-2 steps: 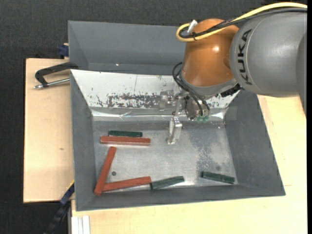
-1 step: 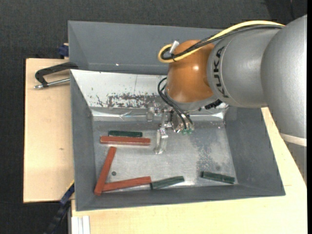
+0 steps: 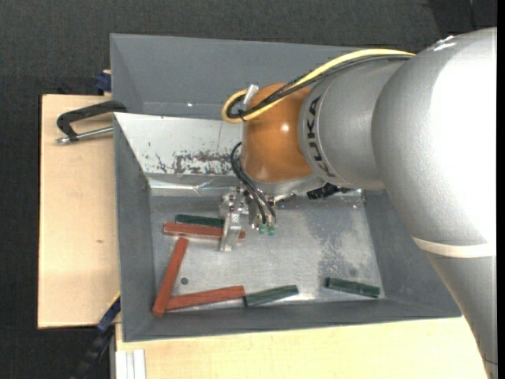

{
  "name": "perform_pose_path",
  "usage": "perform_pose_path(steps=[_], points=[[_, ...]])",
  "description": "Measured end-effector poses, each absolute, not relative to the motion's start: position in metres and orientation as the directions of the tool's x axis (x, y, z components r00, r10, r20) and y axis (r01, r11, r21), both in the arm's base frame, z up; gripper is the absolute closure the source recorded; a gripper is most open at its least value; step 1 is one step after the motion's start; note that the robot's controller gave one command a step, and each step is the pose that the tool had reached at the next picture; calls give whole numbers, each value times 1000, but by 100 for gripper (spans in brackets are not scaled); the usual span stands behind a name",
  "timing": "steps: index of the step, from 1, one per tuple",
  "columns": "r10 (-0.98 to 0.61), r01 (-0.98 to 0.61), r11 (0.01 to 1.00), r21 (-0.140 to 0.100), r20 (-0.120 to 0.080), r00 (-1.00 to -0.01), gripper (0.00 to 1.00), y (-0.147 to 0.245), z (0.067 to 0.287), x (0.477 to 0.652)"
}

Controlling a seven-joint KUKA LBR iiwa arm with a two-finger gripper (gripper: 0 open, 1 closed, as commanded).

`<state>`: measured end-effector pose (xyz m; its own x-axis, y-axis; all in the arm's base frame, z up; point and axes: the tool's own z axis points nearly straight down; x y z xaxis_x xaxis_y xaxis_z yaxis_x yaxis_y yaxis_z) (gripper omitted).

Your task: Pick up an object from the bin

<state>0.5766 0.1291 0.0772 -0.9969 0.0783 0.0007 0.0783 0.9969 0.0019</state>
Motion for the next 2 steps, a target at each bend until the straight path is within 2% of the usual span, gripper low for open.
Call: perform_pose_path(steps=[1, 2], points=[[78, 78, 997, 2, 1, -997, 100, 129, 77, 577], [21, 21, 1000, 1, -5, -1000, 100, 110, 191, 586]])
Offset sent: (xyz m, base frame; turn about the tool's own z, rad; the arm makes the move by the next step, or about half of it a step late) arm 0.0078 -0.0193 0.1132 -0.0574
